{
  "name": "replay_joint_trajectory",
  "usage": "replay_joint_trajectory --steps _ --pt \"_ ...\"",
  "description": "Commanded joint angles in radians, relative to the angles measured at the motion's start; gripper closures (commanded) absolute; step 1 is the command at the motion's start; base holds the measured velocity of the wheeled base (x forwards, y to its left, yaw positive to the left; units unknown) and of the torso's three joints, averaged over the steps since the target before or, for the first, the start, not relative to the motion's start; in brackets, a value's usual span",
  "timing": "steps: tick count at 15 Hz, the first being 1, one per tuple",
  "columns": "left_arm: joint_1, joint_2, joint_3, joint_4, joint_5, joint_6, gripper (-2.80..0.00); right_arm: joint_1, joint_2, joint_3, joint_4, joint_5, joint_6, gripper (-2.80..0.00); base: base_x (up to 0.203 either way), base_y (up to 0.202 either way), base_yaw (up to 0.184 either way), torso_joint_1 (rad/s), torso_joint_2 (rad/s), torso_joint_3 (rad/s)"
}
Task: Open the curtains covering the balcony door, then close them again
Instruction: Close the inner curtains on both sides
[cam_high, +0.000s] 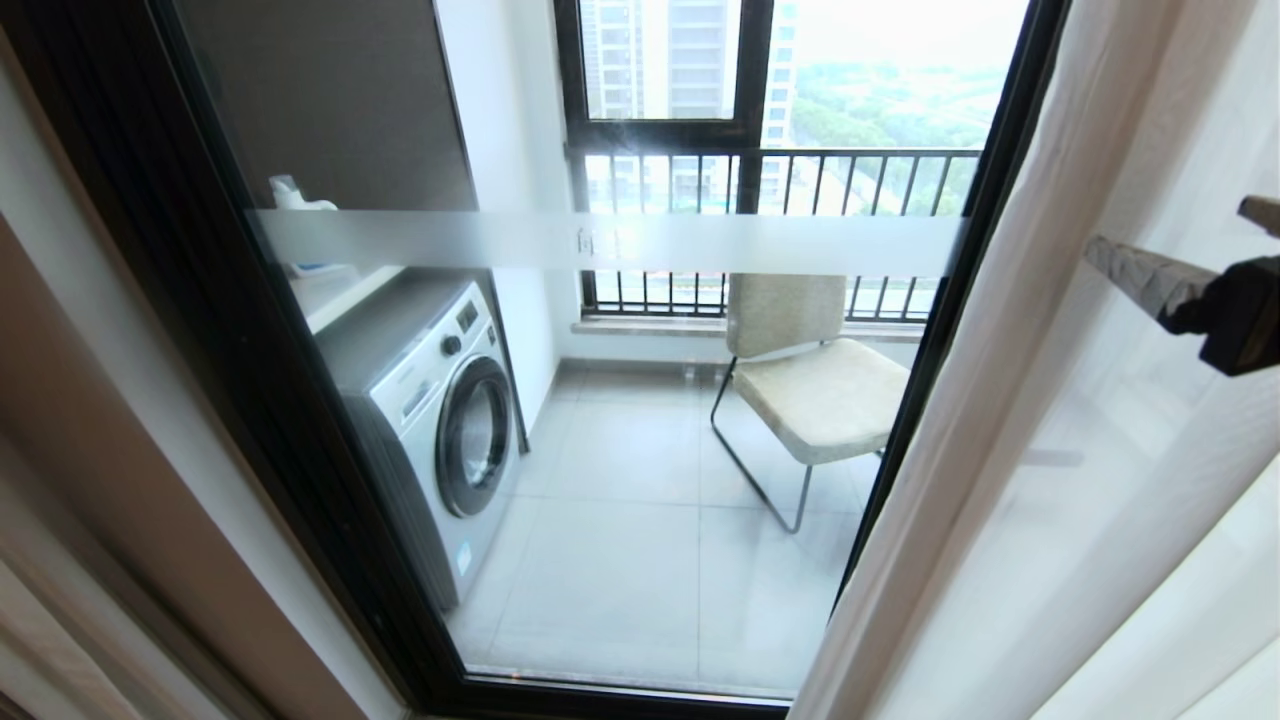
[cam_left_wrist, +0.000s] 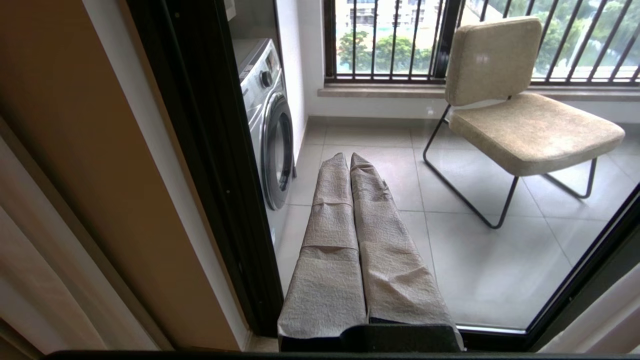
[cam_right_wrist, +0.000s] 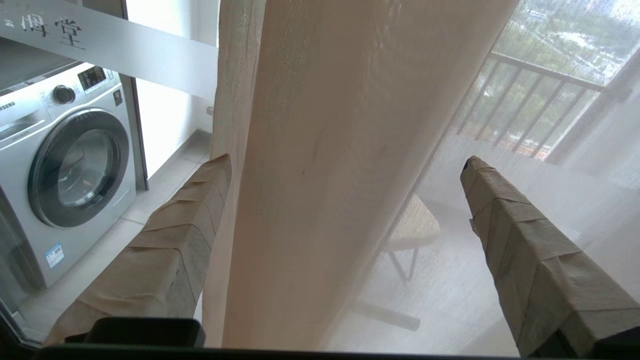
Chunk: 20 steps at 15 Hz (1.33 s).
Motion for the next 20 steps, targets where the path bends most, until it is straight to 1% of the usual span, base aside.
replay_joint_trajectory --steps 1,4,5,13,17,18,20 --pt "0.000 0.000 0.000 0.000 0.001 0.000 0.00 0.001 -0.078 0.051 -0.002 -0.001 -0.001 -2.80 0.000 0.000 0.000 0.000 0.00 0.000" --pt "0.000 0.000 0.000 0.000 0.001 0.000 0.00 0.001 -0.160 0.127 0.002 0.002 -0.001 -2.80 0.000 0.000 0.000 0.000 0.00 0.000" --pt "0.000 0.000 0.000 -0.002 0.001 0.000 0.00 0.001 -0.190 0.152 0.008 0.003 -0.001 0.00 0.000 0.000 0.000 0.000 0.00 0.000" --pt "0.000 0.000 0.000 -0.001 0.001 0.000 0.00 0.018 -0.494 0.330 0.166 0.017 0.001 0.00 0.000 0.000 0.000 0.000 0.00 0.000" --pt "0.000 0.000 0.000 0.000 0.001 0.000 0.00 0.018 -0.598 0.430 0.186 0.017 0.003 0.00 0.000 0.000 0.000 0.000 0.00 0.000" --pt "0.000 0.000 0.000 -0.002 0.001 0.000 0.00 0.006 -0.612 0.460 0.180 0.017 0.014 0.00 0.000 0.000 0.000 0.000 0.00 0.000" --pt "0.000 0.000 0.000 0.000 0.001 0.000 0.00 -0.051 -0.646 0.513 0.177 0.020 0.049 0.00 0.000 0.000 0.000 0.000 0.00 0.000"
